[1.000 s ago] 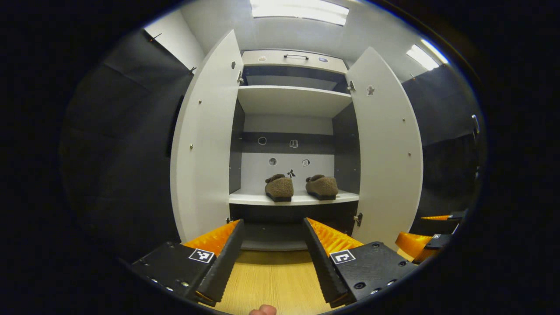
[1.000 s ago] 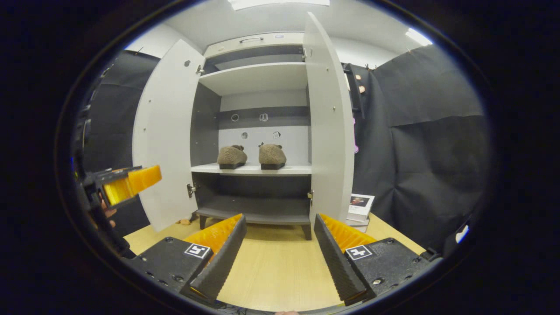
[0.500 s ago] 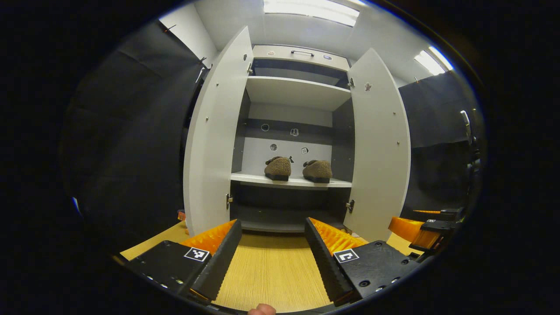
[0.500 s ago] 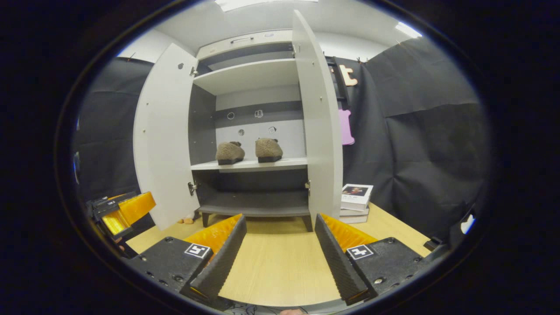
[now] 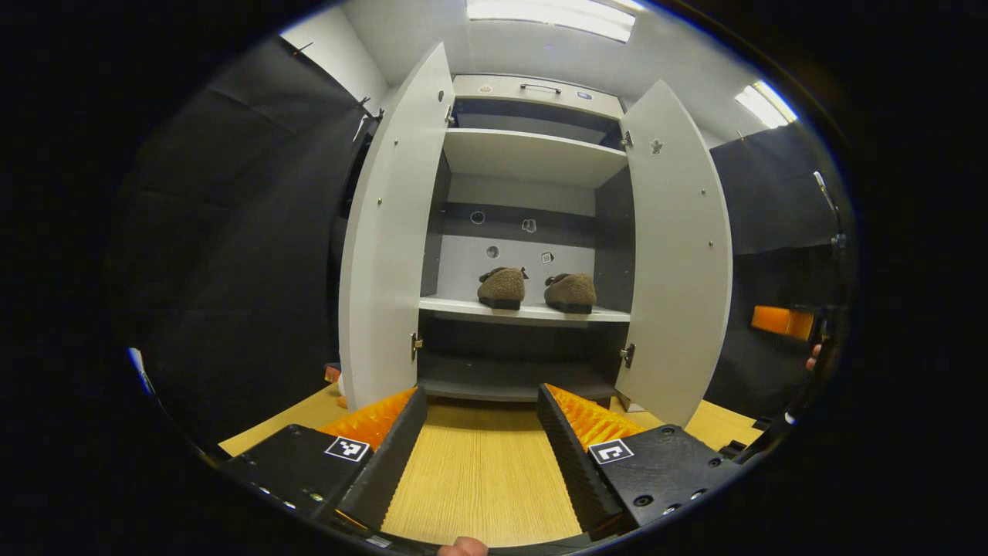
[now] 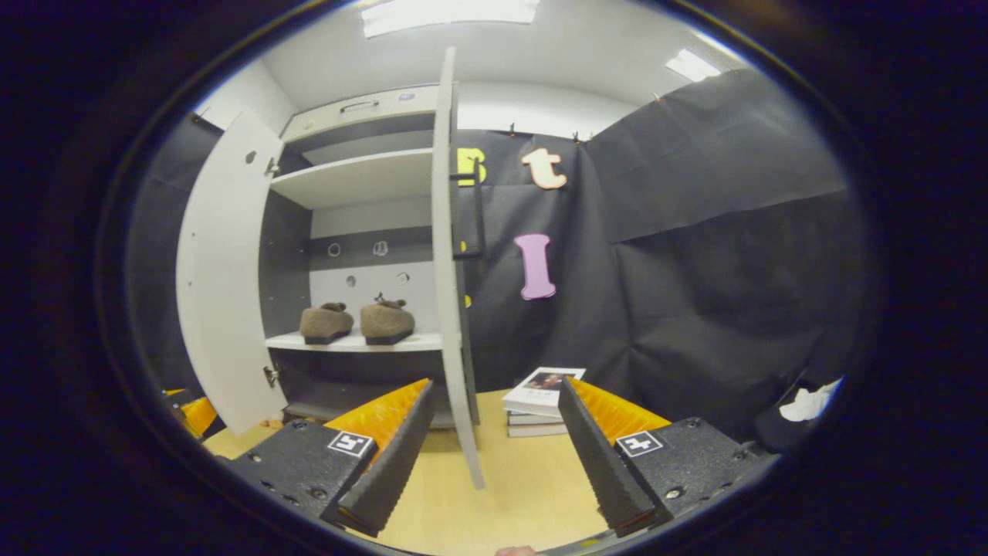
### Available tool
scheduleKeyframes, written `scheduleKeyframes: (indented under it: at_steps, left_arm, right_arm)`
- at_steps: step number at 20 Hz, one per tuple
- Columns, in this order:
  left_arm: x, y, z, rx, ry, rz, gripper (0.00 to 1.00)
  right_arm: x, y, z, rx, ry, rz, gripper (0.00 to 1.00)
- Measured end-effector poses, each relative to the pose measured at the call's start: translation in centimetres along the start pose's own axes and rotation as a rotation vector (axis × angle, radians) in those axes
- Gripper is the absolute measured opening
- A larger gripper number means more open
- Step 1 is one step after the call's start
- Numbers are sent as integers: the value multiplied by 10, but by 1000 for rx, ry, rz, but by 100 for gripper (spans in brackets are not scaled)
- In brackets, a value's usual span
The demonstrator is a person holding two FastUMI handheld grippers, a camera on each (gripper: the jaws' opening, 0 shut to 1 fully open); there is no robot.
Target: Grab one shoe with the right hand and put it into the shoe cabinet, grab the other shoe with the left hand and put it into the shoe cabinet; then close the right door with the right hand and the left door with the left hand.
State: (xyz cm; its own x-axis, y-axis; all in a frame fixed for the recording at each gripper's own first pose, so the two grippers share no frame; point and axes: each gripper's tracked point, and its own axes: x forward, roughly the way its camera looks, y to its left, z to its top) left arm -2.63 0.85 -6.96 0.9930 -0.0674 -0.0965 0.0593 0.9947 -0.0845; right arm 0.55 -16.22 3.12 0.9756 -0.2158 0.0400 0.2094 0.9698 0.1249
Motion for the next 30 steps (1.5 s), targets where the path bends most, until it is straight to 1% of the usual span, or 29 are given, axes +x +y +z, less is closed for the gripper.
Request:
scheduleKeyframes:
  at_steps: [3, 5, 7, 10, 13, 15, 19, 21, 22, 25, 28, 29, 30]
  left_arm:
    - [-1, -2, -2, -2, 9, -9, 88]
    - [-1, -3, -2, 12, 14, -15, 87]
    - [-1, -3, -2, 24, 13, -18, 87]
    - [-1, -4, 0, 22, 10, -21, 87]
    - [1, -7, 1, 19, 10, -26, 88]
    - [3, -8, 4, 20, 3, -25, 87]
    - [6, -9, 2, 23, 12, -21, 88]
    - [7, -8, 1, 24, 15, -20, 88]
    - [9, -7, 2, 25, 15, -18, 87]
    - [10, -8, 2, 24, 16, -16, 88]
    - [11, -8, 6, 28, 7, -13, 88]
    - [12, -8, 6, 28, 7, -14, 87]
    - [13, -8, 4, 28, 10, -16, 88]
  right_arm:
    - [12, -28, 29, -3, -48, -54, 99]
    - [23, -35, 43, -9, -59, -57, 99]
    - [38, -38, 58, -10, -52, -49, 99]
    - [60, -28, 88, 3, -68, -6, 99]
    - [81, -30, 106, -18, -67, -16, 99]
    - [94, -27, 116, -16, -54, -5, 99]
    - [114, -23, 129, -31, -44, 15, 99]
    - [122, -20, 129, -47, -37, 22, 99]
    - [124, -21, 130, -56, -41, 17, 98]
    - [125, -11, 134, -39, -33, 40, 96]
    - [123, -9, 137, -129, -57, 23, 95]
    - [122, -7, 137, -146, -57, 21, 95]
    - [122, -4, 137, -137, -57, 30, 96]
